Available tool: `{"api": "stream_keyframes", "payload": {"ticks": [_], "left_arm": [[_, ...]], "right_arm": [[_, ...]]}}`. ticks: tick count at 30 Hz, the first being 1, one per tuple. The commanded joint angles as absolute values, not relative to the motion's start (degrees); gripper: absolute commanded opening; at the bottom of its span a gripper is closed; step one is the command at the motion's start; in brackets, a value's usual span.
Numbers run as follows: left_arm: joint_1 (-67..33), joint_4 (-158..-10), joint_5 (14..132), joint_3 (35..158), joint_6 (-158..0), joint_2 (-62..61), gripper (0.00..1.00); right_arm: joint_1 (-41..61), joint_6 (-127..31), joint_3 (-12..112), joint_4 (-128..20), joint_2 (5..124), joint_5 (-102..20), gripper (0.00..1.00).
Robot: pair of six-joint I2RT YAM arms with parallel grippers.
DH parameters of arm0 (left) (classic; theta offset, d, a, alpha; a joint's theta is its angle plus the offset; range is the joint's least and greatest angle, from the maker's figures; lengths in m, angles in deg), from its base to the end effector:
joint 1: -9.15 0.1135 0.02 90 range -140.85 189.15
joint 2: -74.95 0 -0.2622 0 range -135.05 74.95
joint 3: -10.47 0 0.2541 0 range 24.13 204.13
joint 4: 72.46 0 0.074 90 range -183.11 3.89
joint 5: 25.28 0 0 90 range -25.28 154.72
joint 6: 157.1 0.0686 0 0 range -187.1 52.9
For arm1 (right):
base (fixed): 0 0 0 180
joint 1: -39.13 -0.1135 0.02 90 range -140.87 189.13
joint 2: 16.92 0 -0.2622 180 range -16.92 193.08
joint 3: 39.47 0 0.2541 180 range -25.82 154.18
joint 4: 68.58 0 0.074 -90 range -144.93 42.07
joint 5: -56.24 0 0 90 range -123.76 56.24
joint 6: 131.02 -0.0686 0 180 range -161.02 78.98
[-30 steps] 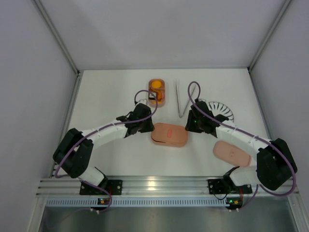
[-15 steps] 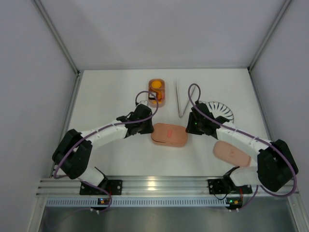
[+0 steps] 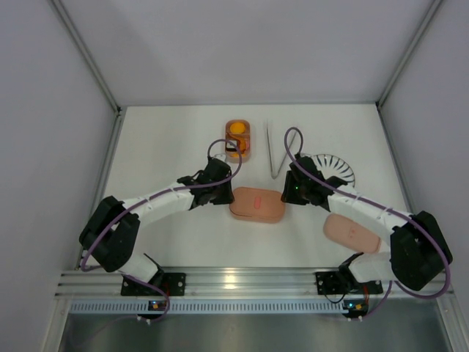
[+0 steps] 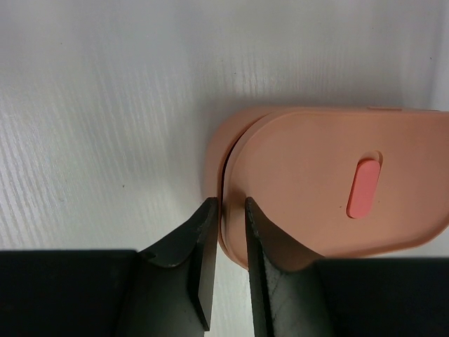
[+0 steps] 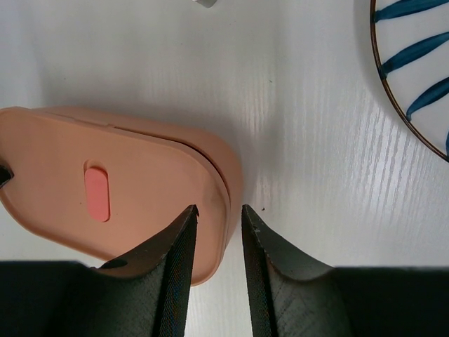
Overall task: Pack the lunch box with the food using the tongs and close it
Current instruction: Close the box lid on the packing box.
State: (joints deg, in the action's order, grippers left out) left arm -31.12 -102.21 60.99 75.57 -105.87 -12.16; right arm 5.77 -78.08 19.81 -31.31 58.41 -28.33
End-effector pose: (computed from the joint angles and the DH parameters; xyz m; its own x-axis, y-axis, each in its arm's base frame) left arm 0.2551 -0.2102 0.1683 -0.8519 -0.0972 -0.5146 0.1037 0.9318 -0.3478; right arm 0.2398 0.1501 0.1828 -0.8360 0.1679 -0.5224 0.0045 0.9541 0.2994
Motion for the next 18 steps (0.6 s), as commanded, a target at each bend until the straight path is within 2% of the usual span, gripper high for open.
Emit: {"api": "stream_keyframes", "payload": {"ticks": [1,18], "left_arm": [[-31.72,-104.83,62.61,77.04,-104.63,-10.57,0.26],[-31.98,-109.84,64.37,79.15,-101.91,-10.57,0.26]], "right_arm": [[4.68,-77.32,20.32,-32.51,58.75,-28.58,0.31],[3.97,-77.41,19.97,-32.96,61.03,-28.66,0.3]]}}
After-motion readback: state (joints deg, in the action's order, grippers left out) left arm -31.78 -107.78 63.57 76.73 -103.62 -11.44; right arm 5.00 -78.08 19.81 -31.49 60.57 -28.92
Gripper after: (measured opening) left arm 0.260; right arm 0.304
